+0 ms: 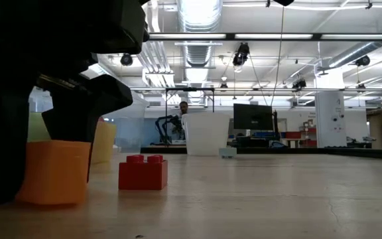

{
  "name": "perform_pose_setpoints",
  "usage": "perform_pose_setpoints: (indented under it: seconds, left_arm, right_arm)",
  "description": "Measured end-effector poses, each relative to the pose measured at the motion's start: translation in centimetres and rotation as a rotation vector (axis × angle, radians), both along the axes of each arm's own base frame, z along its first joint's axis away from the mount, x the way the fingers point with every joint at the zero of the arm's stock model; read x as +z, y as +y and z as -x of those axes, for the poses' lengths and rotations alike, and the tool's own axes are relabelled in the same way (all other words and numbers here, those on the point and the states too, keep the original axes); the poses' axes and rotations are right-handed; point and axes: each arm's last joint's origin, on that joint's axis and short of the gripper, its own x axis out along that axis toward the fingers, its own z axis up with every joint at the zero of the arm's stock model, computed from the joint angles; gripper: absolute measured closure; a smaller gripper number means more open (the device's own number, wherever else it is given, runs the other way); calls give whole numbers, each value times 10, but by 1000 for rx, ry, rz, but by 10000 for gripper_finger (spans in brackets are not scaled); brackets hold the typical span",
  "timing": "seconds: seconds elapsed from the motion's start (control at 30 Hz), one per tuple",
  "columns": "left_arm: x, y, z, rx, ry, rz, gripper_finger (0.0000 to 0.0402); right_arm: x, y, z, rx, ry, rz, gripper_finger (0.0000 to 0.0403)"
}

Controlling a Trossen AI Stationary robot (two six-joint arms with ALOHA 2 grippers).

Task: Pick & Place Toys
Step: Put the orange game piece into the white bin

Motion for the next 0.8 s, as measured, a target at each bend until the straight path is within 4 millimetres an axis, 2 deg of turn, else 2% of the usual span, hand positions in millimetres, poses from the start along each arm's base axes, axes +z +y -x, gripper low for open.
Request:
perform_pose_setpoints:
  seconds: [0.17,0.37,0.63,0.8]
  left_arm:
    - [8,2,3,-1,11,1,195]
    - [32,5,6,7,-45,21,195]
    - [70,15,17,20,-95,30,195]
    - [106,24,33,90,-68,45,195]
  right_arm:
    - [0,0,0,-3,-1,-4,86]
    - [0,0,0,-5,-5,-6,86]
    - [1,0,0,-5,-5,-6,86]
    - [1,0,0,-5,-6,-5,86]
